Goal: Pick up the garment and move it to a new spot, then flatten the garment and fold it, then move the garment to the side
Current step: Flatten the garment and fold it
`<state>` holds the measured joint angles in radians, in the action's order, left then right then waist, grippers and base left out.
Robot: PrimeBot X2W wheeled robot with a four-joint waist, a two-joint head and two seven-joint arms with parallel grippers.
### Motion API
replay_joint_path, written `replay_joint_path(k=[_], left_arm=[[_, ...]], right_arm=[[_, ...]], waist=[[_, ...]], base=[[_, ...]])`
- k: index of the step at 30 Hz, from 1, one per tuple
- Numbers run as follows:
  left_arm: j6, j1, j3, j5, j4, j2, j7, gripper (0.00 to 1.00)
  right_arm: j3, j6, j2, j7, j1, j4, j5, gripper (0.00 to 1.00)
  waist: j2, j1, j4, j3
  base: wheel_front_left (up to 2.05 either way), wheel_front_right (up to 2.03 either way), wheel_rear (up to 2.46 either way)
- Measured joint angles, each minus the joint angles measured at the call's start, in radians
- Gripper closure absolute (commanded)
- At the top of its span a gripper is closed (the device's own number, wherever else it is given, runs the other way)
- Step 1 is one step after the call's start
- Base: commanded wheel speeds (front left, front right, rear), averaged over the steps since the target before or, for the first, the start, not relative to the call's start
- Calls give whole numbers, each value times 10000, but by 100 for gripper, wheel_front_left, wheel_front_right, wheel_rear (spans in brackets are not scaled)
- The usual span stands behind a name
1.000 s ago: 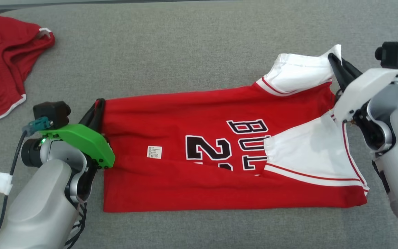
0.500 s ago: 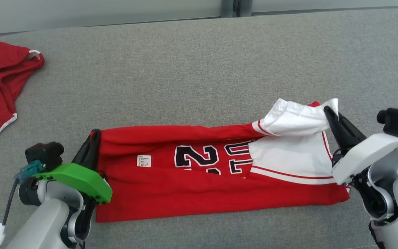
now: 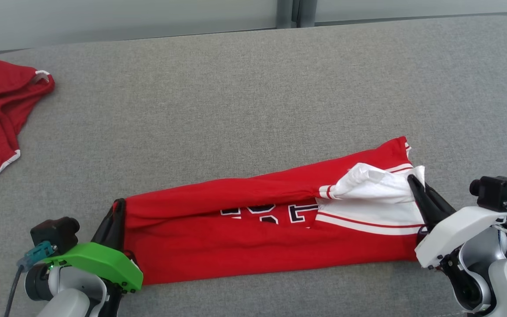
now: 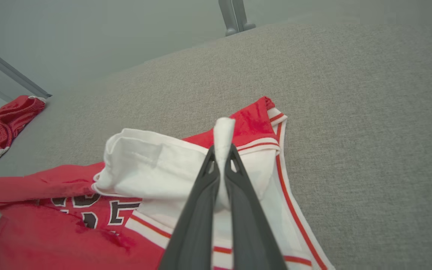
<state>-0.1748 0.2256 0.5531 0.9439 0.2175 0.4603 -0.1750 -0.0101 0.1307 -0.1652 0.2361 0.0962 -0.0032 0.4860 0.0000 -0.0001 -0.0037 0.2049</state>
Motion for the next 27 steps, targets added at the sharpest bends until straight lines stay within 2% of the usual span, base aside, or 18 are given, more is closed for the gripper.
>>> replay_joint_path(k=[7, 8, 9, 10, 11, 12, 20, 27], left_arm=[[-13, -257, 65, 59, 167, -98, -81, 100], [-12, -320, 79, 71, 192, -104, -82, 100], [-12, -370, 90, 82, 219, -117, -102, 65], [-12, -403, 88, 115, 232, -127, -111, 18], [-12, -430, 82, 134, 247, -134, -113, 0], [-13, -480, 65, 163, 249, -148, -119, 0], [-117, -1038, -71, 428, 21, -161, -286, 0], [-520, -1355, -343, 171, -637, -104, -608, 0]], right_arm=[[-380, 0, -161, -324, -46, 500, -399, 100], [-472, 0, -224, -408, -81, 541, -460, 90], [-594, 0, -291, -474, -102, 579, -499, 75], [-698, 0, -345, -556, -109, 606, -512, 56], [-784, 0, -380, -640, -118, 633, -535, 17], [-874, 0, -435, -717, -136, 679, -608, 0], [-1101, 2, -771, -1080, -498, 917, -853, 0], [-594, 0, -757, -1233, -811, 966, -930, 0]], waist=[[0, 0, -49, -83], [0, 0, -54, -101], [0, 0, -58, -121], [0, 0, -61, -141], [0, 0, -66, -164], [0, 0, -72, -188], [0, 0, -147, -421], [0, 0, -239, -684]], base=[[0, 0, 0], [0, 0, 0], [0, 0, 0], [0, 0, 0], [0, 0, 0], [0, 0, 0], [0, 0, 0], [0, 0, 0]])
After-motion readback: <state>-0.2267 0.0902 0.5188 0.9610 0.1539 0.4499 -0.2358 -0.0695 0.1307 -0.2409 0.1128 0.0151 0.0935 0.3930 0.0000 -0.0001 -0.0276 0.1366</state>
